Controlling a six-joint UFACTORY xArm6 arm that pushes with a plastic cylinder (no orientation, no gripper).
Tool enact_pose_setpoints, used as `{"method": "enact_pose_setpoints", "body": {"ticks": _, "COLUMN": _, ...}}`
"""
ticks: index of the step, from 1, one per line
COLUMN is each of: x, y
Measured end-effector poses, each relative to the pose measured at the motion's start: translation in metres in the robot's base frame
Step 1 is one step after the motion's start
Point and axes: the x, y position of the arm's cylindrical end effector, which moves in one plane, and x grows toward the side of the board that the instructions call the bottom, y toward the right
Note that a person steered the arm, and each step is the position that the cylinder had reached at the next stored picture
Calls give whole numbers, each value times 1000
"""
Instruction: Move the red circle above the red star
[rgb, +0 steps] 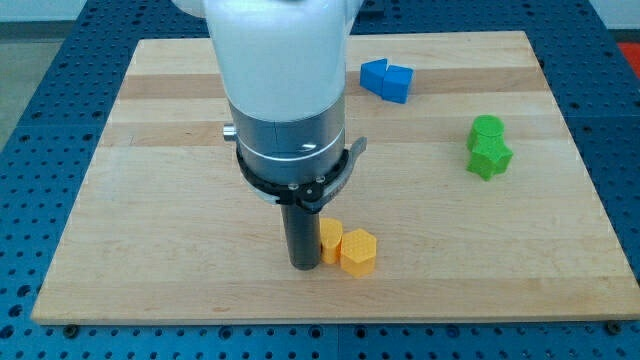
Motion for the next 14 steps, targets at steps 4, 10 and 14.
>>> {"method": "enact_pose_setpoints", "body": {"ticks": 4, "x": -27, "y": -52}}
{"method": "enact_pose_setpoints", "body": {"ticks": 10, "x": -112, "y": 26}}
{"method": "enact_pose_setpoints", "body": {"ticks": 14, "x": -135, "y": 3}}
